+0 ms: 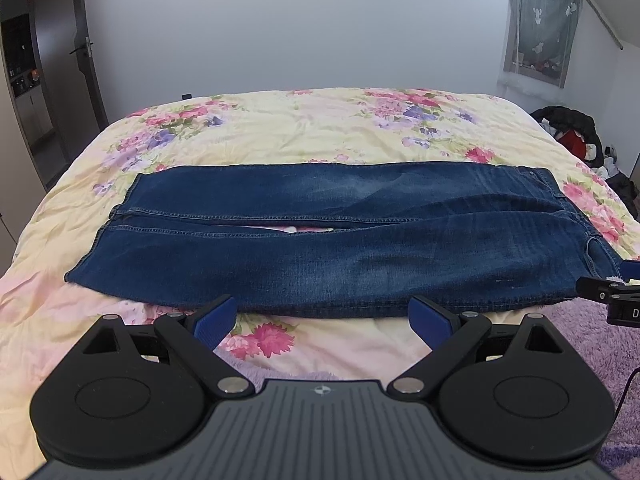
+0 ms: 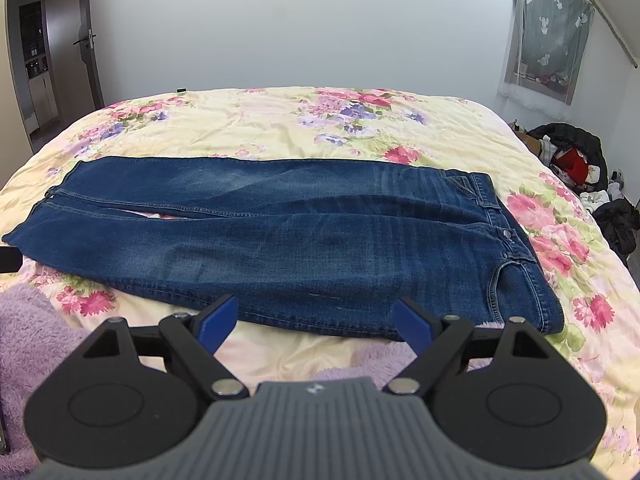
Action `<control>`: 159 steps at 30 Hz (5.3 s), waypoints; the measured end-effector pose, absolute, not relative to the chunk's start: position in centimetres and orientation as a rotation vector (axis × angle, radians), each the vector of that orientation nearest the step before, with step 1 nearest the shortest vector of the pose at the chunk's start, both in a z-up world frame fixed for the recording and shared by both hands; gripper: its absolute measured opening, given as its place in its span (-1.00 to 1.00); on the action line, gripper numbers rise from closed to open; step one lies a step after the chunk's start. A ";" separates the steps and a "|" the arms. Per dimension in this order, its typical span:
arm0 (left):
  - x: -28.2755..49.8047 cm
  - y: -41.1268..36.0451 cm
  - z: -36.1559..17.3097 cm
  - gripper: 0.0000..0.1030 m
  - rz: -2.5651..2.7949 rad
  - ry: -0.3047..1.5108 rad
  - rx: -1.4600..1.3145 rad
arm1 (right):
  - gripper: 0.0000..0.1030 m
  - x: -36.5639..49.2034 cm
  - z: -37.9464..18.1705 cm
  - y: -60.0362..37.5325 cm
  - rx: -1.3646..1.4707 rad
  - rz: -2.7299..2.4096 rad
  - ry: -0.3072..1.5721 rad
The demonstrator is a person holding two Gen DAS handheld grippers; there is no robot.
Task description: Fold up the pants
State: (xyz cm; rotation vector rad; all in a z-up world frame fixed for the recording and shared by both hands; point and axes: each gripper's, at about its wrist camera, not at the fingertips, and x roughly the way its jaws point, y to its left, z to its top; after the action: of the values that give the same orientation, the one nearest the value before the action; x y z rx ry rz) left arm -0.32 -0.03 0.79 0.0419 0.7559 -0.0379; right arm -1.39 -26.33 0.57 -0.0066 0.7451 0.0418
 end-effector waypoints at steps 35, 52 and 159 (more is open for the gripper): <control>-0.4 -0.3 0.9 1.00 -0.040 0.757 0.041 | 0.59 -1.4 0.6 -26.3 -0.008 0.036 0.750; -0.5 -0.4 0.9 1.00 -0.038 0.756 0.040 | 0.59 -1.6 0.6 -26.4 -0.010 0.032 0.751; 42.8 10.8 -12.0 -0.93 0.250 0.964 0.578 | -0.98 41.6 -10.2 -48.3 -0.519 -0.048 0.809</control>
State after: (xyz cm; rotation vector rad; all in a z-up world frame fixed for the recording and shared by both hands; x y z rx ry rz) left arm 42.83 10.84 -12.04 0.5781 0.9640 0.2499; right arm 41.58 -48.35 -10.19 -0.5192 0.8089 -0.0482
